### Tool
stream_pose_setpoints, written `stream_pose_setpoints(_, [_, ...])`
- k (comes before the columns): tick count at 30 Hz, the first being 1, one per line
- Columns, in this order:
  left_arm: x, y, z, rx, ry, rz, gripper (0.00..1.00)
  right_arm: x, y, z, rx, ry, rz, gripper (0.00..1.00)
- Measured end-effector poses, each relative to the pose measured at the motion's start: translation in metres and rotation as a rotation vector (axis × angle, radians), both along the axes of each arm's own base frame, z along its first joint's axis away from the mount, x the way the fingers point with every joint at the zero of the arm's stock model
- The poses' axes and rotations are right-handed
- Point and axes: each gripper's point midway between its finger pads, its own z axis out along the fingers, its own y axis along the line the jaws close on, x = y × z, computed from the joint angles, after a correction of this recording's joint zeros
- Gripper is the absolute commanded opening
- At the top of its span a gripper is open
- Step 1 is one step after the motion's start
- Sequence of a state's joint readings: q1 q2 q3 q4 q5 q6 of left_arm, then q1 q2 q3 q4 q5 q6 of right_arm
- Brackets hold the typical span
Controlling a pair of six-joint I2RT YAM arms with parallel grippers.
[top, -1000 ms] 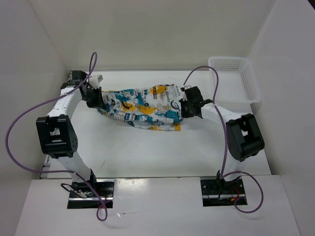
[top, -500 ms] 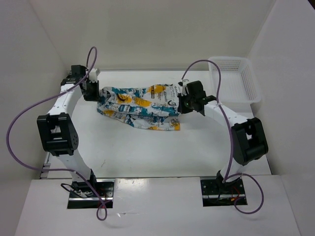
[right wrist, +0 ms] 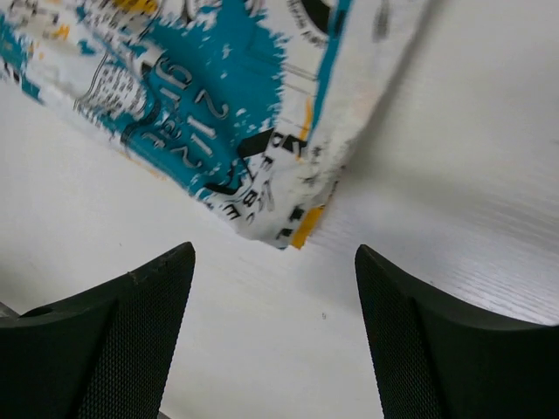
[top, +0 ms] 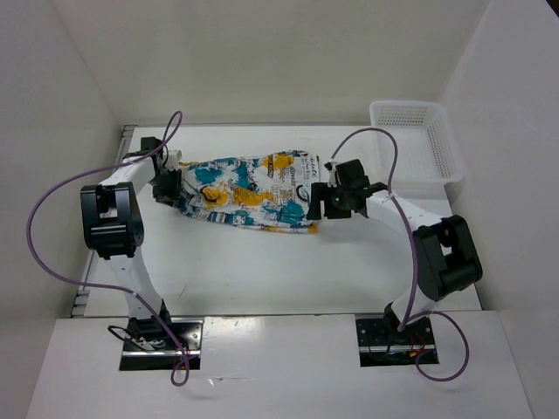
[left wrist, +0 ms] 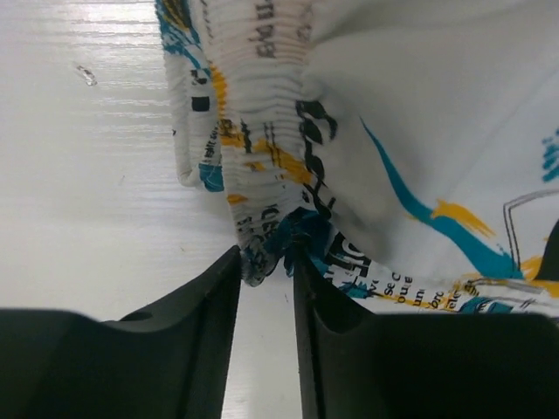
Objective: Fold and stack the shorts
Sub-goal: Fold the shorts
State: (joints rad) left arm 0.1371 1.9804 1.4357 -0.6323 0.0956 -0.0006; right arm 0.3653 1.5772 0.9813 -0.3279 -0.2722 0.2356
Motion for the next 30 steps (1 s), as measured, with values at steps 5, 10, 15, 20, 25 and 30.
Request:
stream_pose_setpoints(5, [-0.008,-0.007,0.006,-0.037,0.021,-0.008,0.68,0.009,-0.010,-0.013,0.052,0.100,-0.150,0.78])
stream_pose_setpoints(10, [-0.010,-0.012,0.028,-0.115,0.000,-0.014,0.87,0.004,-0.006,-0.039,0.059,0.214,-0.228,0.75])
stream_pose_setpoints(15, [0.011,0.003,0.061,-0.129,-0.115,0.014,0.95,0.006,0.008,-0.047,0.070,0.264,-0.269,0.67])
stream_pose_setpoints(20, [0.028,0.015,0.051,-0.114,-0.133,0.030,1.00,0.013,0.018,-0.049,0.073,0.278,-0.299,0.46])
stream_pose_setpoints(25, [0.017,0.007,0.006,-0.140,-0.027,0.025,0.98,0.014,0.025,-0.058,0.059,0.300,-0.314,0.06])
stream_pose_setpoints(30, [0.016,0.000,-0.007,-0.136,-0.009,0.015,0.58,0.020,0.027,-0.060,0.061,0.305,-0.335,0.00])
